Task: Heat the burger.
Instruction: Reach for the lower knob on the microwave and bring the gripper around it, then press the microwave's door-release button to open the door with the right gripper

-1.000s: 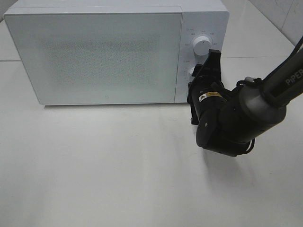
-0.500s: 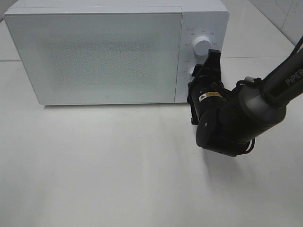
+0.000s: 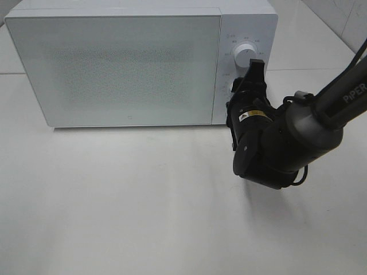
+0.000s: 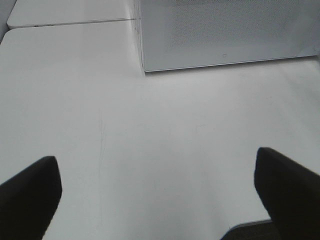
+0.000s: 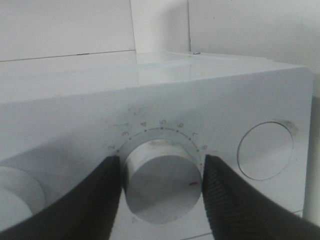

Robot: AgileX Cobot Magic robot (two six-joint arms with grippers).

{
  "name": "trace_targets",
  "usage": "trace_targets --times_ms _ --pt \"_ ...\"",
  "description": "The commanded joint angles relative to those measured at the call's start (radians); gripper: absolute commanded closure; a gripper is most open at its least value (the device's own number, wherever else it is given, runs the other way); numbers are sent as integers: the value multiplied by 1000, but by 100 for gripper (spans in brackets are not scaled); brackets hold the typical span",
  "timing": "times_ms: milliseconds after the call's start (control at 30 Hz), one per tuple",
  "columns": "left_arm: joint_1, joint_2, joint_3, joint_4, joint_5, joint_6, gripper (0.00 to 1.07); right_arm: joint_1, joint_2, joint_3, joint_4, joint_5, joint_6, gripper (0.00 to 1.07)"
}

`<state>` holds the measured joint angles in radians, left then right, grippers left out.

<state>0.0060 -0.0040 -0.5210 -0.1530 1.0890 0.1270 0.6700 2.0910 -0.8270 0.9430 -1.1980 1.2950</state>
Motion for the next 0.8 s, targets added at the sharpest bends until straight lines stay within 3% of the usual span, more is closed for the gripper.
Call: trace_targets --times_ms 33,167,333,600,800 --pt "2 -17 3 -6 -14 -4 9 -6 -13 -28 -40 -59 -48 47" --pt "2 -17 3 -6 -14 -4 9 -3 -18 -14 -73 -55 -100 37" --pt "2 -17 3 -6 -14 -4 9 -3 -53 41 -80 -8 -131 36" --pt "2 -17 3 -6 -14 -4 9 -3 -127 135 -226 152 -308 36" --pt "2 -17 3 -6 -14 -4 9 -4 -231 170 -262 351 -641 36"
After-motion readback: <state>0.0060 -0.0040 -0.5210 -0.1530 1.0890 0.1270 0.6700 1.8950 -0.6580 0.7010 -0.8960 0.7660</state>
